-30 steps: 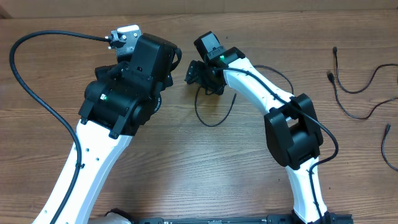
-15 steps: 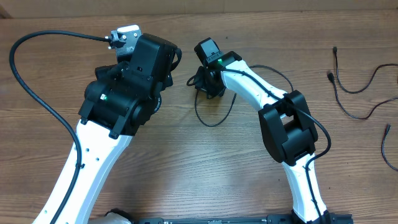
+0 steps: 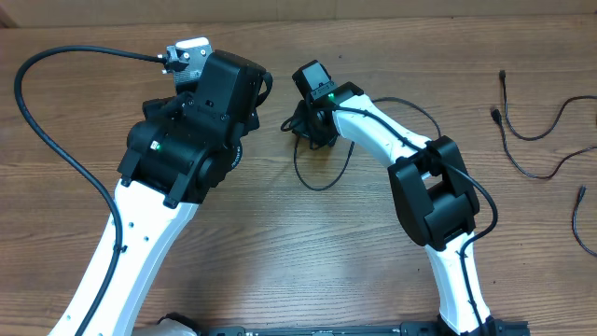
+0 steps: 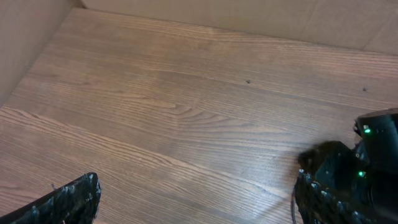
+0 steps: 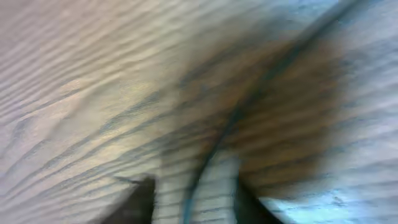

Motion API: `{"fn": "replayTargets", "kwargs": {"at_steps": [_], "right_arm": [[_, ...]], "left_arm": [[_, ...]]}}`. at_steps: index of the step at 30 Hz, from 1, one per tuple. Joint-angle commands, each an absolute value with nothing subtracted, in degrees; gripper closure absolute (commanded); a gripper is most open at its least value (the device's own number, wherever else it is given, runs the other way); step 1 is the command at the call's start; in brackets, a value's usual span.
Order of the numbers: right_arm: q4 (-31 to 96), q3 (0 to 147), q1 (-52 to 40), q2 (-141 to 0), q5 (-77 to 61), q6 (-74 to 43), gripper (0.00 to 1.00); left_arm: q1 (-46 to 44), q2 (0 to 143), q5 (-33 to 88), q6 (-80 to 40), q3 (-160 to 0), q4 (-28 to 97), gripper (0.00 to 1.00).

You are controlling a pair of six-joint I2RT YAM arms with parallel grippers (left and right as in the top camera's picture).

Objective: Untangle cables

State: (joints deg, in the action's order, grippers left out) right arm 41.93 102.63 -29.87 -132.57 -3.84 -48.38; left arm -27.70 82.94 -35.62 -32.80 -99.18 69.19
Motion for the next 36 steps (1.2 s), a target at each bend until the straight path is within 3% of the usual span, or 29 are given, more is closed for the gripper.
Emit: {"fn": "replayTargets", "kwargs": {"at_steps": [1, 4, 8, 19, 28, 36], "right_arm": [[41.45, 100.42, -29.63, -133.86, -2.15, -48.45, 0.45], [40.12, 100.42, -29.63, -133.86, -2.20, -48.45, 0.59], [39.66, 100.42, -29.67, -133.86, -2.20, -48.45, 0.60], [39.66, 100.38, -29.69, -133.88, -2.15, -48.42, 0.96], [40.10, 100.16, -29.52, -133.67, -2.39, -47.81, 0.96], [50.70, 108.55, -25.23, -127.15, -1.39, -36.82, 0.96]], "left_arm": [[-27.40, 83.15, -35.97, -32.12, -100.25, 69.10, 0.01], [-27.40, 83.15, -35.97, -32.12, -100.25, 69.10, 0.01], [-27.40, 83.15, -35.97, -32.12, -100.25, 69.10, 0.00], [-27.40, 83.15, -35.97, -32.12, -100.25, 69.10, 0.01], [-27.40, 83.15, -35.97, -32.12, -100.25, 69.10, 0.00], [-27.40, 83.15, -35.97, -32.12, -100.25, 69.10, 0.01]]}}
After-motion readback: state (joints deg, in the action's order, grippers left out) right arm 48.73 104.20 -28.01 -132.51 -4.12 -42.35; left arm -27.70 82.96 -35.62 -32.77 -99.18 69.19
